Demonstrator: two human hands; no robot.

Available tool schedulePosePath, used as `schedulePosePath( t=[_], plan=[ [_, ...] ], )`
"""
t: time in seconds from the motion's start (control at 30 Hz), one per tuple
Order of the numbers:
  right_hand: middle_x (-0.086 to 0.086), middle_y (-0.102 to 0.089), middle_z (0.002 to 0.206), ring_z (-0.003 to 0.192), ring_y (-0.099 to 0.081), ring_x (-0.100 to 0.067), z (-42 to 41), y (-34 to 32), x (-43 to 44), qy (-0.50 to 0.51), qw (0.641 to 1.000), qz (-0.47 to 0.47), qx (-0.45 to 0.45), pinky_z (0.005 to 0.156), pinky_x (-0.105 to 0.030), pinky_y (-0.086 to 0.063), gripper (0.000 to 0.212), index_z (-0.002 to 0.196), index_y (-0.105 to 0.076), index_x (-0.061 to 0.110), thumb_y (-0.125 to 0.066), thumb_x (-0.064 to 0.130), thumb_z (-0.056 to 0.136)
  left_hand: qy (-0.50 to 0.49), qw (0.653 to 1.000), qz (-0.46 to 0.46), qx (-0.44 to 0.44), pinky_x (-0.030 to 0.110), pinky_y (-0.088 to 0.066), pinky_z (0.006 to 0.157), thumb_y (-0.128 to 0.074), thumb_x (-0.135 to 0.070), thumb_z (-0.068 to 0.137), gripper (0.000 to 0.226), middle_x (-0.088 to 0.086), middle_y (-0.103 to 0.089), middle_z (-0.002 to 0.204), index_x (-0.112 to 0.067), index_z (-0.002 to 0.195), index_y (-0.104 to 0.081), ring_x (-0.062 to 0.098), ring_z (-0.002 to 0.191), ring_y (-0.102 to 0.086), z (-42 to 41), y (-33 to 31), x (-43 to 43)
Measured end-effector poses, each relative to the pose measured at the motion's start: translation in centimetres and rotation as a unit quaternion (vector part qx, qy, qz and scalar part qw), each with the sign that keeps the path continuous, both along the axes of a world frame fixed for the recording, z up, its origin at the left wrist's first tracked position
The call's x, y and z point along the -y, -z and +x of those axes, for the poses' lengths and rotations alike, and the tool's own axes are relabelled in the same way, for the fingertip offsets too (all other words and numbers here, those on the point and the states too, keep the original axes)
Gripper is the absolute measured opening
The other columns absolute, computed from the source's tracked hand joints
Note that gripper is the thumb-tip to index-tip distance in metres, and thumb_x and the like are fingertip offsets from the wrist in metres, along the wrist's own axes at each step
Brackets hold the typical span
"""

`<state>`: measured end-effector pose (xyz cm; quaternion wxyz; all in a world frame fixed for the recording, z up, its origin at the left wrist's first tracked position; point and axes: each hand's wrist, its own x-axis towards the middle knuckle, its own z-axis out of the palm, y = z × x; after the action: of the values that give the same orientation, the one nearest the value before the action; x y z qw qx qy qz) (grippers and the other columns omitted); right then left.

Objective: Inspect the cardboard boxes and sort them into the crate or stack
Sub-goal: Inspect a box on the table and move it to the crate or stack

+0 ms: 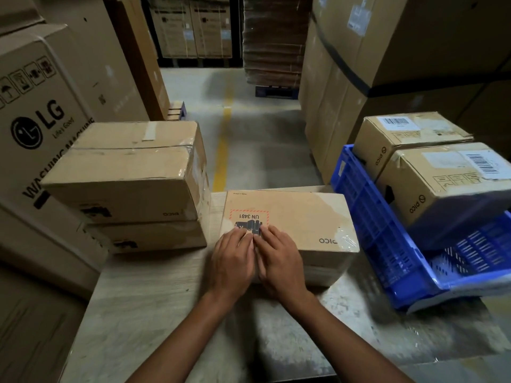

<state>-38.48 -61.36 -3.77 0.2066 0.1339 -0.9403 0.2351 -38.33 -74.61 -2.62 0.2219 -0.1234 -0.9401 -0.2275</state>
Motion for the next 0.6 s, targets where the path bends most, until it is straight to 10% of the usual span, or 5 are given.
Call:
schedulePosePath(
  t=[0.2, 0.37, 0.6],
  plan=[
    [-0.002, -0.067, 0.099, 0.091, -0.059, -0.026, -2.1, -2.4, -0.6, 0.000, 0.999, 0.034, 0.031, 0.074, -0.037, -0.047, 0.032, 0.095, -0.074, 0.019, -0.046, 0.035, 0.089, -0.001, 0.997, -0.066, 0.037, 0.038, -0.051, 0.071, -0.044, -0.024, 0.089, 0.029, 0.003, -0.065, 0.097, -0.013, 0.093, -0.070, 0.023, 0.087, -0.057, -2.4, -2.1, 0.1],
    [-0.007, -0.064, 0.118, 0.109, -0.057, -0.027, -4.7, -3.6, -0.9, 0.002, 0.991, 0.103, 0.087, 0.089, -0.043, -0.047, 0.036, 0.115, -0.067, 0.018, -0.047, 0.037, 0.092, 0.023, 0.985, -0.089, 0.148, 0.040, -0.027, 0.117, -0.043, -0.026, 0.102, 0.042, 0.007, -0.044, 0.152, -0.016, 0.141, -0.052, 0.026, 0.143, -0.034, -5.1, -2.5, 0.0],
    [-0.008, -0.061, 0.132, 0.120, -0.054, -0.028, -5.2, -3.1, -1.1, -0.006, 0.986, 0.128, 0.107, 0.101, -0.044, -0.044, 0.043, 0.124, -0.064, 0.017, -0.040, 0.041, 0.096, 0.023, 0.969, -0.154, 0.189, 0.038, -0.027, 0.119, -0.033, -0.031, 0.103, 0.046, 0.006, -0.037, 0.157, -0.019, 0.145, -0.045, 0.023, 0.144, -0.032, -6.1, -3.1, -0.2]
  ],
)
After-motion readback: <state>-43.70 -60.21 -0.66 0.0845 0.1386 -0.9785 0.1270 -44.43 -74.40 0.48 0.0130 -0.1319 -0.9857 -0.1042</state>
